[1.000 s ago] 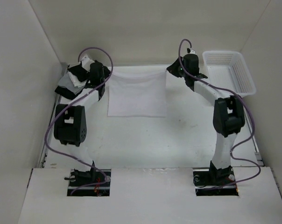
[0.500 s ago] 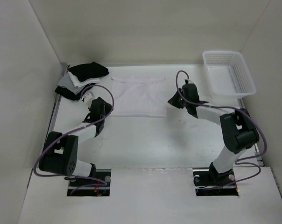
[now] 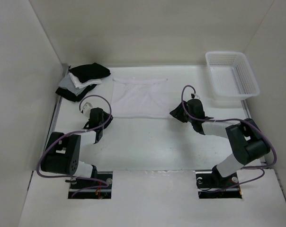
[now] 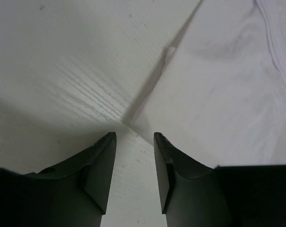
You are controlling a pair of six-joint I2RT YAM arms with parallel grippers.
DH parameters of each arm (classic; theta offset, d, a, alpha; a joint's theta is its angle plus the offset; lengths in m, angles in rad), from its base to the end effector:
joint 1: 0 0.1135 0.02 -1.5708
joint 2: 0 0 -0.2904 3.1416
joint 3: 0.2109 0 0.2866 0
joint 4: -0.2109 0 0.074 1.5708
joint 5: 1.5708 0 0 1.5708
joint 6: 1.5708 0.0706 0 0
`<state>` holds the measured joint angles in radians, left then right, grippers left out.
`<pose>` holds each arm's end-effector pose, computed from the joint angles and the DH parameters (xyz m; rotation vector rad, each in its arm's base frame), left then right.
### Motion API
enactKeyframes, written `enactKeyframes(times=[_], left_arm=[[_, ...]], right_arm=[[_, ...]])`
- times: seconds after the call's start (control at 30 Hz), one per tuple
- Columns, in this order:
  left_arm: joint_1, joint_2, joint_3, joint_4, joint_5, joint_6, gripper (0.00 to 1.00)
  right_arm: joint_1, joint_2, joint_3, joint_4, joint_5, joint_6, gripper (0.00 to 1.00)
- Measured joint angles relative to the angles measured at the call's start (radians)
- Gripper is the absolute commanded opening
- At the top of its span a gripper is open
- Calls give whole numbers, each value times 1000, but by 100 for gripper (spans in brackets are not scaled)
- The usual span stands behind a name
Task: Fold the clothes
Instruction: Fold the tank top
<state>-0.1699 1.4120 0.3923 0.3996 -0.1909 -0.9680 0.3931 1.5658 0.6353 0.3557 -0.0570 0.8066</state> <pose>0.2867 -0.0356 0.1096 -0.9585 1.9931 -0.4344 0.3267 0.1398 0.1365 0.4263 2.2019 0.7411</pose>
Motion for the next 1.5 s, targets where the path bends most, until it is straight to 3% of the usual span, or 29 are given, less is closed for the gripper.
enactKeyframes(times=[0.13,0.33,0.6,0.77,1.07,1.2,1.37,1.5], left_arm=[[24,52,18,48,12,-23,29],[32,103,23,103,21,-58,14],[32,123,23,125,39,-74,7],[32,134,23,142,47,-77,5],[32,143,23,157,58,-81,1],[33,137,22,152,61,-81,0],[39,6,-3,94,69,-79,0],[31,-310,-12,-33,72,-66,0]], right_arm=[[0,20,-12,40,-3,29,42],[0,49,-40,80,-5,68,42],[0,76,-49,101,-27,114,41],[0,111,-38,131,-67,141,35],[-1,160,-13,145,-115,173,9],[-1,162,-13,146,-111,177,3],[1,103,-41,145,-84,172,1],[30,-186,-112,62,-47,142,1]])
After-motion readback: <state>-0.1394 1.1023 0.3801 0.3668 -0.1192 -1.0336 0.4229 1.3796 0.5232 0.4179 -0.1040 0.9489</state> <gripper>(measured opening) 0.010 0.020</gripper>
